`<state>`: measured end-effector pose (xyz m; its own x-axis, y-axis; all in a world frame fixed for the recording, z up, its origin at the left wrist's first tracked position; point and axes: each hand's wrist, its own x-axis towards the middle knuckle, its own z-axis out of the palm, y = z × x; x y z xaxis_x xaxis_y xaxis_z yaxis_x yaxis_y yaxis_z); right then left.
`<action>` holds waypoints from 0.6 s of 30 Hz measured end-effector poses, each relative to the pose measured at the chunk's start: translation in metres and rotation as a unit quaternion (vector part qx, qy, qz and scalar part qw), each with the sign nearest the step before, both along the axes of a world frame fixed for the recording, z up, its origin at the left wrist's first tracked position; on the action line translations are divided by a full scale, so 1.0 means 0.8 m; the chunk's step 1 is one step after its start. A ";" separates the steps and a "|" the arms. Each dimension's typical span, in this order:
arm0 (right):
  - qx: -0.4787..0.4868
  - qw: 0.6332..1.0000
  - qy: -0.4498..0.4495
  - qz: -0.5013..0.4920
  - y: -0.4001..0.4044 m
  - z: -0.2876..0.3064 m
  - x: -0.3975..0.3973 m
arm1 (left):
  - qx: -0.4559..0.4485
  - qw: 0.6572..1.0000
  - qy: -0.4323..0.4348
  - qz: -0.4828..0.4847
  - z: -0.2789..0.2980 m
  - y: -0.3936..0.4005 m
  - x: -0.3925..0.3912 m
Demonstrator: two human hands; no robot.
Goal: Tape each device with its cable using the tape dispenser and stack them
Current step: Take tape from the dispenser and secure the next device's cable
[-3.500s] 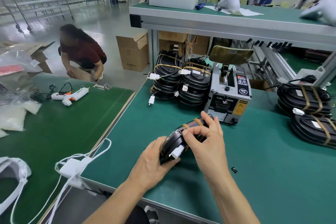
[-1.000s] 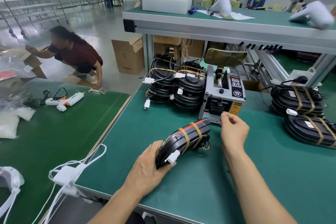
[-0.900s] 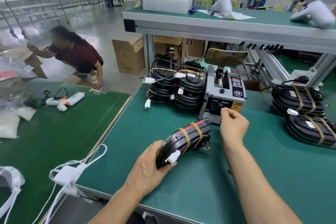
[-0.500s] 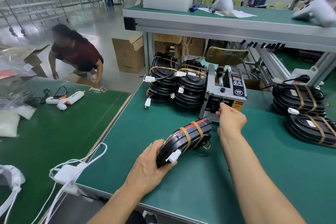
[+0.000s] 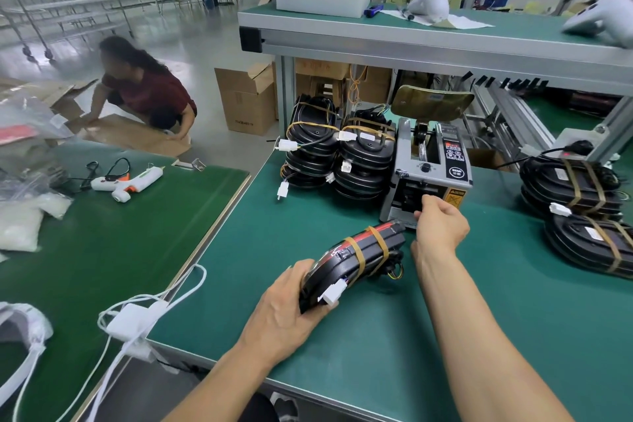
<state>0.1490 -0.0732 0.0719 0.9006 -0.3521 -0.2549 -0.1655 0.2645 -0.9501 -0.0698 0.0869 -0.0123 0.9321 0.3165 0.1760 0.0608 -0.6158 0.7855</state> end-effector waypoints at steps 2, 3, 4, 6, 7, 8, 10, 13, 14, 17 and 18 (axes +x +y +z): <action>-0.001 1.000 -0.007 -0.002 0.001 0.000 -0.001 | 0.001 1.000 -0.001 0.001 -0.001 0.000 0.000; 0.000 1.000 -0.010 -0.004 0.001 0.000 -0.001 | 0.002 1.000 -0.002 0.001 -0.001 0.000 0.000; 0.002 1.000 -0.013 -0.006 0.001 0.000 -0.001 | 0.003 1.000 -0.004 0.001 -0.001 0.000 0.000; 0.007 1.000 -0.021 -0.007 0.002 -0.002 0.000 | 0.003 1.000 -0.008 -0.001 0.000 0.000 0.001; 0.006 1.000 -0.022 -0.006 0.003 -0.003 0.000 | 0.002 1.000 -0.011 -0.002 0.000 0.000 0.000; 0.004 1.000 -0.024 -0.006 0.004 -0.003 0.001 | 0.001 1.000 -0.013 -0.003 0.000 -0.001 0.000; 0.001 1.000 -0.026 -0.008 0.004 -0.005 0.003 | 0.001 1.000 -0.015 -0.003 0.001 -0.001 0.000; -0.005 1.000 -0.023 -0.011 0.004 -0.007 0.007 | 0.000 1.000 -0.014 -0.002 0.002 -0.002 0.000; -0.005 1.000 -0.022 -0.013 0.003 -0.007 0.008 | -0.001 1.000 -0.015 -0.003 0.002 -0.002 0.000; -0.001 1.000 -0.021 -0.012 0.003 -0.007 0.009 | -0.004 1.000 -0.012 -0.003 0.004 -0.002 0.000; -0.002 1.000 -0.021 -0.010 0.003 -0.007 0.008 | -0.005 1.000 -0.012 -0.004 0.004 -0.002 -0.001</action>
